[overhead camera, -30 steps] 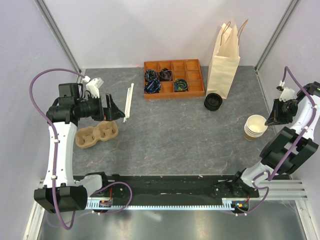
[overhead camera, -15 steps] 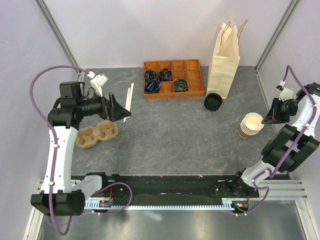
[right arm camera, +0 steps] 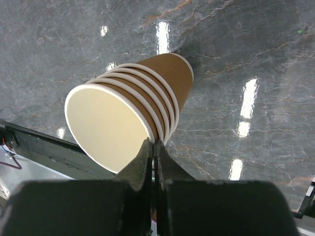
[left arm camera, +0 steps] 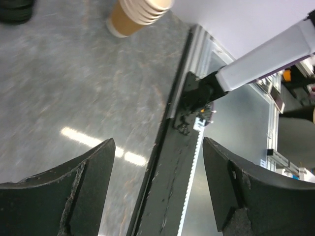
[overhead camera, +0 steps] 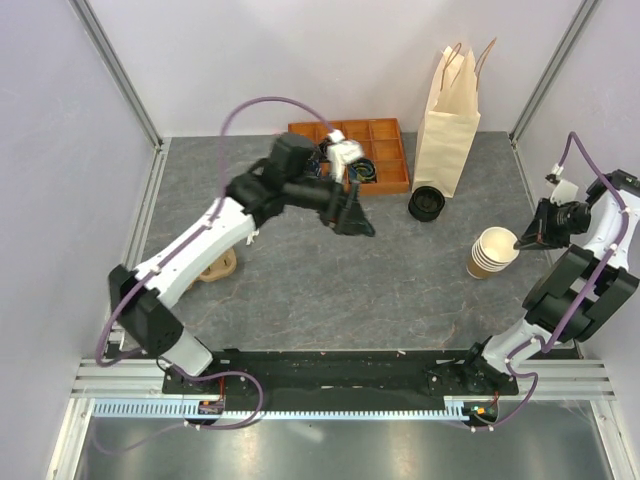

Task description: Pack the takeout coffee

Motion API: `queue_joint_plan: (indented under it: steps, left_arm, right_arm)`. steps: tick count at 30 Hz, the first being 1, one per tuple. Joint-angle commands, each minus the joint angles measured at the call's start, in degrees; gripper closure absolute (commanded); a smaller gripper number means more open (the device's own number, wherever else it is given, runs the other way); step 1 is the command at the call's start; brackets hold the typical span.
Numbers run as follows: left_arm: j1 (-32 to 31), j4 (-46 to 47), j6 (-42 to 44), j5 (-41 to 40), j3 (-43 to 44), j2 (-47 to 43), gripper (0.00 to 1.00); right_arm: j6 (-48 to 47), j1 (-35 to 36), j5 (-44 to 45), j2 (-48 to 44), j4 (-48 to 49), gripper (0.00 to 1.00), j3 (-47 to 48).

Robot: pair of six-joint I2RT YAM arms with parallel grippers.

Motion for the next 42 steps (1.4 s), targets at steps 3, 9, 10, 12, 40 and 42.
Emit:
queue_joint_plan:
  steps: [3, 9, 10, 12, 40, 42]
  left_arm:
    - [-12.26, 17.17, -11.39, -8.16, 9.28, 11.22, 0.22]
    - [-18.51, 22.45, -18.51, -8.87, 20.18, 26.17, 0.23]
    - [-18.86, 23.24, -19.39, -8.96, 21.23, 27.49, 0.23]
    - [-19.21, 24.91, -21.85, -8.70, 22.12, 30.83, 0.23]
    - [-21.24, 28.26, -30.73, -11.69, 30.82, 45.78, 0.30]
    - [-21.24, 28.26, -30.82, -11.86, 30.38, 46.04, 0.30]
  right_arm:
    - [-1.62, 1.71, -2.84, 0.82, -6.53, 1.00, -0.32]
    - [-2.14, 2.24, -1.88, 1.79, -6.53, 1.00, 0.82]
    - [-2.32, 2.33, -1.18, 1.79, -6.44, 1.00, 1.34]
    - [-3.19, 2.42, -0.56, 1.62, -6.44, 1.00, 1.61]
    - [-5.22, 6.20, -1.52, -1.72, -6.44, 1.00, -2.34]
    - [-5.22, 6.72, -1.52, -1.99, -6.53, 1.00, -2.60]
